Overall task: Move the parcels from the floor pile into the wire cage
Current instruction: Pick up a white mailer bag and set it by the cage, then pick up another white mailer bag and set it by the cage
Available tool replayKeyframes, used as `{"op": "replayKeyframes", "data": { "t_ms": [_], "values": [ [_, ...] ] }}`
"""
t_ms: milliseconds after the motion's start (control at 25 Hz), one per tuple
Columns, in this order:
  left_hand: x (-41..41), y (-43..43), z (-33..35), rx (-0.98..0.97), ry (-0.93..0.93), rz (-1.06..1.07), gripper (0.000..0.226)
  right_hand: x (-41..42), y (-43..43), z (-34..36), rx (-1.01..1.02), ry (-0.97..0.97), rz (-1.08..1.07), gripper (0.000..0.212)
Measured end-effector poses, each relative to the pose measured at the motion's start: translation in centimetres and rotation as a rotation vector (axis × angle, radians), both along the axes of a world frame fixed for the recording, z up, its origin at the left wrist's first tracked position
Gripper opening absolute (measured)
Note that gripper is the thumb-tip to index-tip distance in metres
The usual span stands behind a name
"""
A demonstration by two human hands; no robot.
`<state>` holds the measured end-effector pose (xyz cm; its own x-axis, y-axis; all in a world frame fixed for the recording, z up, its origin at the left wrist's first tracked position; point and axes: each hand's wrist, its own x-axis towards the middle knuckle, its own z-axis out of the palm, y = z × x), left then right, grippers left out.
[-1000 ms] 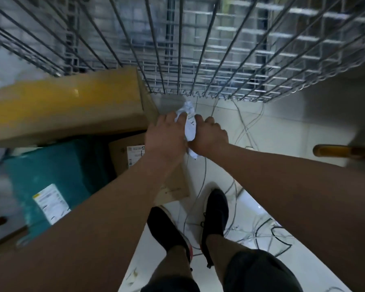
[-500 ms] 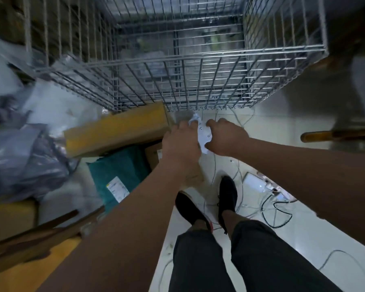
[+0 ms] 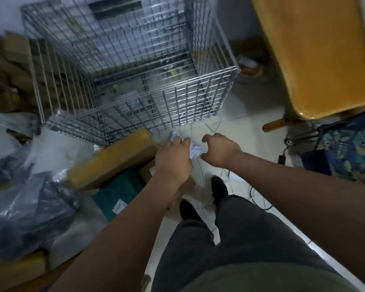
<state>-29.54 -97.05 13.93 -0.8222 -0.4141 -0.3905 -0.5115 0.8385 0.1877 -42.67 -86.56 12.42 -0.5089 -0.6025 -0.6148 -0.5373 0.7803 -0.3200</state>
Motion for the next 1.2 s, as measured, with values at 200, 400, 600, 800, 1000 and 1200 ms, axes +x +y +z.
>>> {"op": "replayKeyframes", "data": {
  "t_ms": [200,400,600,800,1000,1200],
  "values": [
    [-3.0,3.3,5.9,0.005,0.03,-0.156,0.053,-0.3,5.6,5.7,-0.031,0.026,-0.175,0.057],
    [-7.6,9.3,10.3,-0.013,0.072,-0.393,0.05,-1.8,12.6,10.5,-0.054,0.07,-0.345,0.057],
    [-13.4,15.6,12.4,-0.079,0.063,-0.58,0.044,-4.6,20.6,12.9,-0.044,0.078,-0.489,0.054],
    [-18.8,25.6,13.0,-0.038,0.075,-0.686,0.042,-7.3,29.8,13.1,-0.031,0.09,-0.612,0.053],
    [-23.5,36.5,12.6,0.005,0.074,-0.833,0.042,-9.1,40.9,13.5,-0.006,0.108,-0.737,0.047],
    [-27.3,44.5,13.2,-0.039,0.111,-1.065,0.046,-9.4,49.7,14.5,-0.037,0.154,-1.052,0.034]
  ]
}}
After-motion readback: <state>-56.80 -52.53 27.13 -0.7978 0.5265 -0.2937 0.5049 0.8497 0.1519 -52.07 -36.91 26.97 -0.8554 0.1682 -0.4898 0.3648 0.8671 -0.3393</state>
